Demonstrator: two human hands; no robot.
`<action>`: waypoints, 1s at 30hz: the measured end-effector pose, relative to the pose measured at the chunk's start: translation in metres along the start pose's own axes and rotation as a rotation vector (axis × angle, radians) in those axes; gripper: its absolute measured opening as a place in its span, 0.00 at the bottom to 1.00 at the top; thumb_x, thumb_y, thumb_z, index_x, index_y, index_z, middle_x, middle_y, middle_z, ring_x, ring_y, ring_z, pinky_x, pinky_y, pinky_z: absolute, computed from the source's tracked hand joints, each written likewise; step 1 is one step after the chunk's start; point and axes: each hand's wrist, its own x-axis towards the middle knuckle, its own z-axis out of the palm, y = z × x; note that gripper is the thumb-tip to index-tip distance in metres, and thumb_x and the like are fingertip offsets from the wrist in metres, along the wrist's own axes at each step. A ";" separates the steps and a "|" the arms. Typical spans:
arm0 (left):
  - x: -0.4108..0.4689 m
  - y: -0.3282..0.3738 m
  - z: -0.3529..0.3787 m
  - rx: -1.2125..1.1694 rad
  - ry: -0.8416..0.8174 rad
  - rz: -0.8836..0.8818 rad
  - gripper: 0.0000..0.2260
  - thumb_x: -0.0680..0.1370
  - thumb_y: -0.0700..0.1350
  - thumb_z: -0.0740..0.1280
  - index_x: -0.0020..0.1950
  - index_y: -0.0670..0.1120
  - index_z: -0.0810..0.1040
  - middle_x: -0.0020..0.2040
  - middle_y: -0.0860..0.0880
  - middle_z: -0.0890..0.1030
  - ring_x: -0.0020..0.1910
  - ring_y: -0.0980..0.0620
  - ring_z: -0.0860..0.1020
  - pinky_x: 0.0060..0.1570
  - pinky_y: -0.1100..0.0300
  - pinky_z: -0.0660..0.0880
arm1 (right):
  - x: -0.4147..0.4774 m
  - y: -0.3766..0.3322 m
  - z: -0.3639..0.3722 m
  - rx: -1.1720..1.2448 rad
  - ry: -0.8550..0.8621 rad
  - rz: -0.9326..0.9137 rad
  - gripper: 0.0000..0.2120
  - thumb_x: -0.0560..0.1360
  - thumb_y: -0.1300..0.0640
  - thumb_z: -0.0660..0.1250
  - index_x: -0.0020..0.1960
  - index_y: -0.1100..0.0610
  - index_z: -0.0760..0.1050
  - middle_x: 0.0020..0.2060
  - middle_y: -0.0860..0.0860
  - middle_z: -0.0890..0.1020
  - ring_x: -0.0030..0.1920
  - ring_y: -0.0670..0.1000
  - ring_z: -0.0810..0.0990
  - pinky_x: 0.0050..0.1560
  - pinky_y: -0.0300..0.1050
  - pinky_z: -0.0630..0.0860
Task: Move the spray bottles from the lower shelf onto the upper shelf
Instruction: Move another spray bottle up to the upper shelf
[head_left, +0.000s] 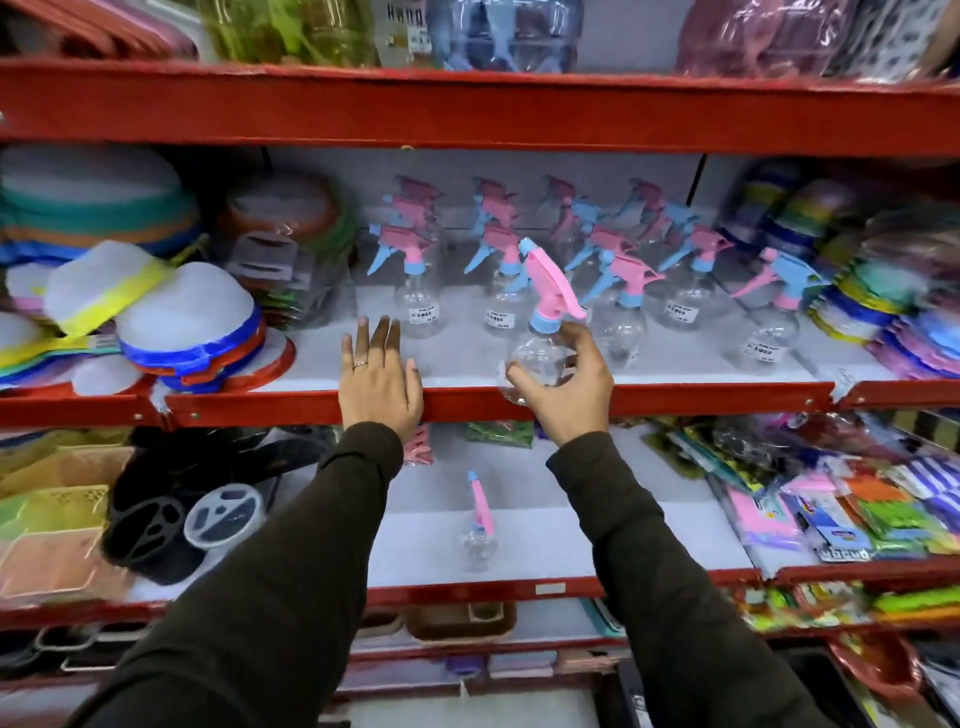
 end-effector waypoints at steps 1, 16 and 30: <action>0.000 0.000 0.000 -0.001 0.007 0.001 0.29 0.80 0.51 0.48 0.77 0.38 0.63 0.78 0.41 0.65 0.80 0.40 0.56 0.79 0.44 0.49 | 0.007 -0.001 0.006 -0.006 -0.006 -0.003 0.27 0.60 0.44 0.74 0.57 0.49 0.76 0.52 0.43 0.81 0.52 0.42 0.77 0.53 0.34 0.73; 0.000 -0.003 0.005 -0.003 0.040 0.018 0.28 0.80 0.50 0.50 0.77 0.39 0.65 0.77 0.42 0.67 0.80 0.41 0.56 0.79 0.43 0.49 | 0.051 0.030 0.036 -0.226 -0.154 0.061 0.27 0.64 0.45 0.77 0.59 0.52 0.75 0.51 0.47 0.81 0.51 0.53 0.81 0.56 0.46 0.78; -0.001 -0.001 0.003 -0.033 0.073 0.013 0.28 0.80 0.51 0.48 0.76 0.39 0.66 0.76 0.41 0.69 0.79 0.41 0.58 0.79 0.45 0.49 | 0.049 0.023 0.037 -0.311 -0.084 0.052 0.33 0.62 0.43 0.79 0.60 0.54 0.73 0.57 0.53 0.76 0.60 0.56 0.75 0.62 0.49 0.76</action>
